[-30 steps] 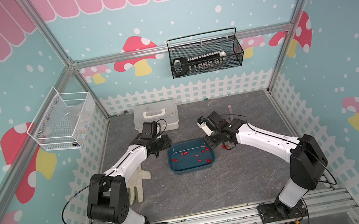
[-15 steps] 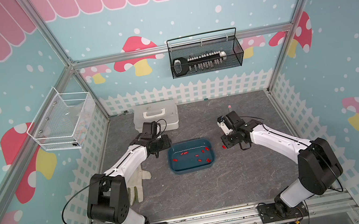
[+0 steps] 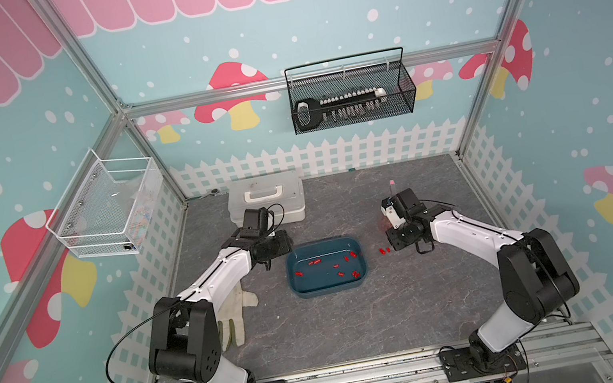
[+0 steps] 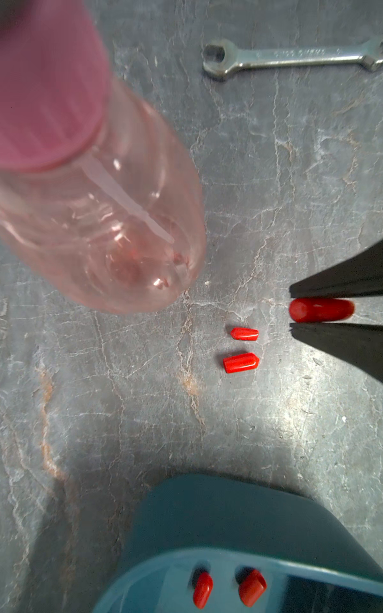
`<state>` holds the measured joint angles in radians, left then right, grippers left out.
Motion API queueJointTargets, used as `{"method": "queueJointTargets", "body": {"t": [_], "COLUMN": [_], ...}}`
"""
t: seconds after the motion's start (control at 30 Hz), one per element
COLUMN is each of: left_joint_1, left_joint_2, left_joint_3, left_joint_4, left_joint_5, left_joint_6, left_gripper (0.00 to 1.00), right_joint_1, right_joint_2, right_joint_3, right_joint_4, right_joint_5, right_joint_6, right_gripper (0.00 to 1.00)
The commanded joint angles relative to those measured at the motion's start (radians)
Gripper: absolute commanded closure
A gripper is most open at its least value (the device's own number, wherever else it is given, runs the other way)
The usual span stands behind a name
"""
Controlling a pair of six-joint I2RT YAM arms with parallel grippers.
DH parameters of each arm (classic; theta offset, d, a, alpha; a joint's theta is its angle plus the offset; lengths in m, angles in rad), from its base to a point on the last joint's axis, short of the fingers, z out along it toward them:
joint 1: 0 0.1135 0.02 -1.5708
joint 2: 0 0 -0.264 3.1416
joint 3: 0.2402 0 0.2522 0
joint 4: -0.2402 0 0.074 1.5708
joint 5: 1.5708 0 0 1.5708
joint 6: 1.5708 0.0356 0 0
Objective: Take the screw protection sleeves out of the storage box
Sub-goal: Place the screw protection sleeve at the center of the board.
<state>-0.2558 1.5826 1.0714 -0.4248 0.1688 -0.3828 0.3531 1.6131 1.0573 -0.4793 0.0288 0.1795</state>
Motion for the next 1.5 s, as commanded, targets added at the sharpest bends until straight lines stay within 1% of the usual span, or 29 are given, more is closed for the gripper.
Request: {"method": "queueJointTargets", "body": {"t": [0.0,0.53,0.9,1.13,1.47], "left_joint_1": [0.004,0.004,0.004,0.004,0.003], "left_joint_2": [0.013,0.018,0.022,0.02,0.016], "left_joint_3": [0.002,0.006,0.009,0.009,0.006], "left_joint_4": [0.006,0.002,0.003,0.003,0.001], "left_joint_5": [-0.003,-0.002,0.001,0.001,-0.004], "left_joint_6": [0.001,0.002,0.002,0.002,0.002], "left_gripper": [0.46,0.46,0.46,0.46,0.47], "right_joint_1": [-0.006,-0.008,-0.009,-0.009,-0.008], "right_joint_2": [0.032,0.129,0.156,0.148,0.065], "right_joint_3": [-0.01,0.023,0.043,0.04,0.035], "right_joint_4": [0.028,0.018,0.007,0.005,-0.013], "right_joint_5": [-0.029,-0.023,-0.028,-0.025,-0.049], "right_joint_6": [-0.018,-0.041,-0.041,-0.041,-0.026], "right_gripper": [0.81,0.81,0.79,0.73,0.71]}}
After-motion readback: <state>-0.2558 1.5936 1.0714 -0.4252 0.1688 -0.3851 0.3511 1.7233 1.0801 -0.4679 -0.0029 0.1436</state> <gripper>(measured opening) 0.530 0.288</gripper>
